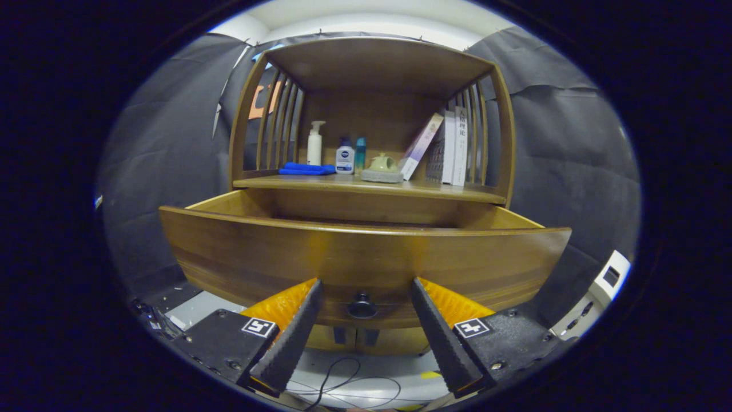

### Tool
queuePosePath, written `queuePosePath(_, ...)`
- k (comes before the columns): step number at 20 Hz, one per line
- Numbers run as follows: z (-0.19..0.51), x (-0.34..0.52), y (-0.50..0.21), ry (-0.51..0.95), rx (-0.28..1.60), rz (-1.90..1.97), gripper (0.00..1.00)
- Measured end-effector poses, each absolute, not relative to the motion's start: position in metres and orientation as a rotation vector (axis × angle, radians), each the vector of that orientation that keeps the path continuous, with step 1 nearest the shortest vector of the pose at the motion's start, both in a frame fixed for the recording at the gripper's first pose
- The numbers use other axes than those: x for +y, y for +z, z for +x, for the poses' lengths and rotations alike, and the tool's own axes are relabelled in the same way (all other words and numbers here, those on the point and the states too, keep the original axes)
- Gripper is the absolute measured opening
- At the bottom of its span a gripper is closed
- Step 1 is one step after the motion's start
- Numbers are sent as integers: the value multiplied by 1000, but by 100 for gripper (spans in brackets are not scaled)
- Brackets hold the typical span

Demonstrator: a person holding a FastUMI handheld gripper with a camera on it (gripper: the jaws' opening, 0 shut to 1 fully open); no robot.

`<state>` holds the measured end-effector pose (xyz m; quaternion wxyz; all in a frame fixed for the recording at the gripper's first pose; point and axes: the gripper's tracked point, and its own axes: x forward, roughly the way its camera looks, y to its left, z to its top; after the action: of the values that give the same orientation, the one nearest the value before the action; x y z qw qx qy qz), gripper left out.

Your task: Pull open the drawer, take out the items inside it, and place them on the countertop above the cabinet.

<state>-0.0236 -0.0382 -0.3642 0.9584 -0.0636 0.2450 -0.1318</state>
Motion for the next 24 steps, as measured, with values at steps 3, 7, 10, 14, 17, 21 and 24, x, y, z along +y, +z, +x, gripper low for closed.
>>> queuePosePath(3,-5,-42,-361,-255,492,-127,99)
queuePosePath(7,21,-49,-365,-249,514,-83,99)
queuePosePath(10,40,-53,-369,-252,522,-85,99)
queuePosePath(14,63,-60,-374,-261,531,-106,99)
queuePosePath(17,77,-64,-378,-266,530,-130,99)
queuePosePath(21,94,-68,-382,-276,535,-138,99)
queuePosePath(24,108,-71,-385,-275,542,-133,99)
